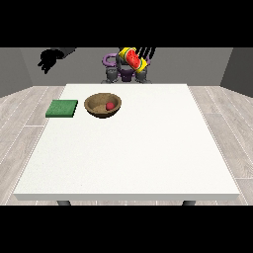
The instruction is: Pick the cup and pour the ball into the bowl, then pick the bowl and place it on the pad
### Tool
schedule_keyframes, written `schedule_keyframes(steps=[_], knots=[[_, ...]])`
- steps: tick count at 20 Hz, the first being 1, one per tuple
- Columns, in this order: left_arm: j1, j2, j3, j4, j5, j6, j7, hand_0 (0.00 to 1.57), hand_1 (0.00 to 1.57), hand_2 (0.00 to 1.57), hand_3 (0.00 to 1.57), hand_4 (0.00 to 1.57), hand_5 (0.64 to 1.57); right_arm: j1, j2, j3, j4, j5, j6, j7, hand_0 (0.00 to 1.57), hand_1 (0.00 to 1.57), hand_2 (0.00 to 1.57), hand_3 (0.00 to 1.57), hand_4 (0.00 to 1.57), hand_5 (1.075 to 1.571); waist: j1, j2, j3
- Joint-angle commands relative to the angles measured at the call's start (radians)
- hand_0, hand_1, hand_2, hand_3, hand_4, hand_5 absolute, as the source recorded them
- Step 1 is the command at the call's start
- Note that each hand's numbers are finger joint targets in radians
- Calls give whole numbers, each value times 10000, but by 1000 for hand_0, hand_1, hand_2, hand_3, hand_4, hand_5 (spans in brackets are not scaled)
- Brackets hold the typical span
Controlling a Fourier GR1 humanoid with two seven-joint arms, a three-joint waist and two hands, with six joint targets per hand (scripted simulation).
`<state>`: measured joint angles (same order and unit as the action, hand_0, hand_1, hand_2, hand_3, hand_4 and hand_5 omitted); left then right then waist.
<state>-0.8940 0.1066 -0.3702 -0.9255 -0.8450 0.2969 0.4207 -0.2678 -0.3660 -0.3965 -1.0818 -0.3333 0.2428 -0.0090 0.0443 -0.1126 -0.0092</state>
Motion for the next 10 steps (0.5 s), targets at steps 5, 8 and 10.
schedule_keyframes(steps=[5,8,10], knots=[[95,236,4290,-2135,5739,-1040,-1810,0,0,0,0,1065,1571,104,628,37,130,331,-913,-351,0,0,0,0,774,1556,1234,643,-19],[394,800,5258,-2477,7446,-2582,-2561,0,0,0,0,1054,1566,255,798,-171,260,307,-1187,-719,0,0,0,0,747,1563,1594,1003,42],[173,1262,5828,-2411,8252,-3499,-2545,0,0,0,0,1057,1566,477,1336,-32,405,394,-1175,-1427,0,0,0,0,719,1566,1689,1494,74]])
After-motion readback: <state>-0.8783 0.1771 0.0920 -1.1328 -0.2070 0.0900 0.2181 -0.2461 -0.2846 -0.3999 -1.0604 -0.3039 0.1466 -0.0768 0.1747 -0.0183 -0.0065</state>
